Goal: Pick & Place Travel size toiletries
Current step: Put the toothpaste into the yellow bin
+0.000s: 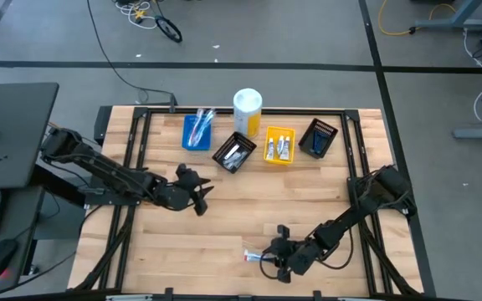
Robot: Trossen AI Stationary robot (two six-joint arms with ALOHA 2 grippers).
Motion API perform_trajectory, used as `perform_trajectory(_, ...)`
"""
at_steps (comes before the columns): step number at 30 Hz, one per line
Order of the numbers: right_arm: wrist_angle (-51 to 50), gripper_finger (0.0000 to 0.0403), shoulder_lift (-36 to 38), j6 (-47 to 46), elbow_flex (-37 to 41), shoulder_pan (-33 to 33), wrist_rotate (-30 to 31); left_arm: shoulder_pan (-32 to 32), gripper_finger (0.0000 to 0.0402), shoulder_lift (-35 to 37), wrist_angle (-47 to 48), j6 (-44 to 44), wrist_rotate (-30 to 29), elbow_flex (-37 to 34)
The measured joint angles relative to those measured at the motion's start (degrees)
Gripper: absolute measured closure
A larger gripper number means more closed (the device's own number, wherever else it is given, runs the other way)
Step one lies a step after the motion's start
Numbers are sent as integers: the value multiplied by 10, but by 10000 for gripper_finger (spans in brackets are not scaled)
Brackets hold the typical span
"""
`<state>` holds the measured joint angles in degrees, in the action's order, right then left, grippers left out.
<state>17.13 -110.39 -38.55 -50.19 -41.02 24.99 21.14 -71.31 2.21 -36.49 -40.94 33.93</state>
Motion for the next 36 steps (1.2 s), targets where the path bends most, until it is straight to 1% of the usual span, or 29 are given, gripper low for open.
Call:
perform_trajectory(8, -3, 281, -3, 24, 0, 8, -33, -1, 267, 0, -4, 14, -8, 0)
perform_trajectory(13, -7, 281, -3, 30, -1, 8, -81, -1, 267, 0, -3, 14, -11, 0)
perform_trajectory(17, -27, 291, -2, 34, -2, 5, -79, -1, 267, 0, -3, 16, -17, 0)
perform_trajectory(23, -26, 322, -1, 38, -1, 5, -70, -1, 267, 0, -3, 15, -18, 0)
perform_trajectory(27, -5, 327, -2, 90, 0, 5, -70, -1, 267, 0, -3, 16, -18, 0)
perform_trajectory(29, -8, 328, 3, 116, 0, 4, -60, -1, 267, 0, -3, 15, -18, 0)
perform_trajectory(32, -19, 331, 20, 152, 1, 5, -27, -1, 267, 0, -2, 16, -18, 0)
perform_trajectory(34, -29, 331, 42, 185, 1, 7, 11, -1, 267, 0, -2, 16, -18, 0)
perform_trajectory(36, -62, 331, 70, 208, 1, 11, 67, -1, 267, 0, -2, 15, -18, 0)
